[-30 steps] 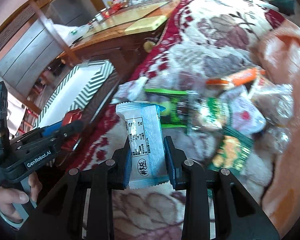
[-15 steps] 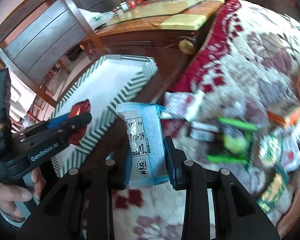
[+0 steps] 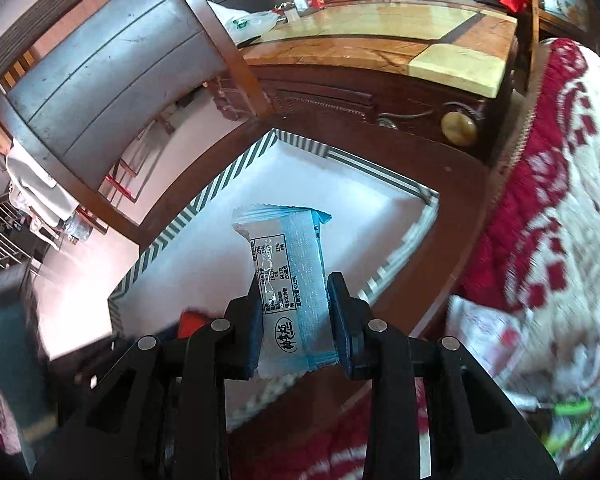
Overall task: Organize snacks
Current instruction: 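Carry both packets over the white striped box and open both tools to drop them, then move both open tools back over the snack pile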
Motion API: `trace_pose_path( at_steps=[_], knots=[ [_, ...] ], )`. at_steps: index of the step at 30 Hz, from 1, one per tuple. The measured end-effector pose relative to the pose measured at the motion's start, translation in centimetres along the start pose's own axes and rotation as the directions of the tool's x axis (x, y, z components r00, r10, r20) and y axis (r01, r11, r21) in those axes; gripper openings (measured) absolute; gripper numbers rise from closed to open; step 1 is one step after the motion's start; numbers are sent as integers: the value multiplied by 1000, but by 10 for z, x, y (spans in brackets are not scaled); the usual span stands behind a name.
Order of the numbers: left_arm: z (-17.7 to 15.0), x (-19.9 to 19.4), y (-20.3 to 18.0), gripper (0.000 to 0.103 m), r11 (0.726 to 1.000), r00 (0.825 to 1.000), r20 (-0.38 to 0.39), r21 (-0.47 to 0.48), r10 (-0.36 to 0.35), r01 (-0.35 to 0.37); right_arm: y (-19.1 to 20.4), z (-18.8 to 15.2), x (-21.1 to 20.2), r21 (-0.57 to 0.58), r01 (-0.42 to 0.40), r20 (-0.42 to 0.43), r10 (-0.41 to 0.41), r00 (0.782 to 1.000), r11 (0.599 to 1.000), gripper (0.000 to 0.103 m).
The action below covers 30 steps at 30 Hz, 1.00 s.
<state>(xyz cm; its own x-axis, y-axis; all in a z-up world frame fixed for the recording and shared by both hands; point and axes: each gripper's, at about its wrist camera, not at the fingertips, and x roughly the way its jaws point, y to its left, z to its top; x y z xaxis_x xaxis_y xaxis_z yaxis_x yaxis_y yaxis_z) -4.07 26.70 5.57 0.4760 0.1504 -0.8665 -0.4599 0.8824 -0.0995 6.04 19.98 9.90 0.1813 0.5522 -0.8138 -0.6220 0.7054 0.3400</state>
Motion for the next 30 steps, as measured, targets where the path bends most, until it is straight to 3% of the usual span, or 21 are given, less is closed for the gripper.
trace_pose_path(
  at_steps=[8, 19, 22, 23, 24, 26, 30],
  knots=[
    [-14, 8, -6, 37, 1000, 999, -38, -13, -17, 16, -7, 2, 44, 31, -21, -87, 24, 996, 999, 29],
    [-40, 0, -36, 38, 998, 998, -40, 6, -57, 57, -26, -33, 18, 16, 14, -115, -12, 993, 1000, 29],
    [-37, -2, -35, 39, 999, 998, -36, -7, -54, 54, -30, -33, 13, 53, -14, -108, 20, 994, 999, 31],
    [-36, -3, -34, 40, 999, 998, -36, -10, -50, 50, -33, -34, 11, 67, -16, -101, 23, 995, 998, 36],
    [-36, -4, -33, 46, 999, 998, -38, -10, -42, 42, -33, -33, 8, 75, -18, -87, 24, 996, 997, 49],
    [-37, -6, -33, 56, 1000, 999, -26, -9, -25, 25, -30, -32, -1, 66, -35, -56, 39, 998, 997, 59],
    [-37, -18, -34, 72, 1000, 999, 27, 3, 23, -23, -25, -36, -26, 32, -13, -13, 14, 1000, 999, 59]
  ],
)
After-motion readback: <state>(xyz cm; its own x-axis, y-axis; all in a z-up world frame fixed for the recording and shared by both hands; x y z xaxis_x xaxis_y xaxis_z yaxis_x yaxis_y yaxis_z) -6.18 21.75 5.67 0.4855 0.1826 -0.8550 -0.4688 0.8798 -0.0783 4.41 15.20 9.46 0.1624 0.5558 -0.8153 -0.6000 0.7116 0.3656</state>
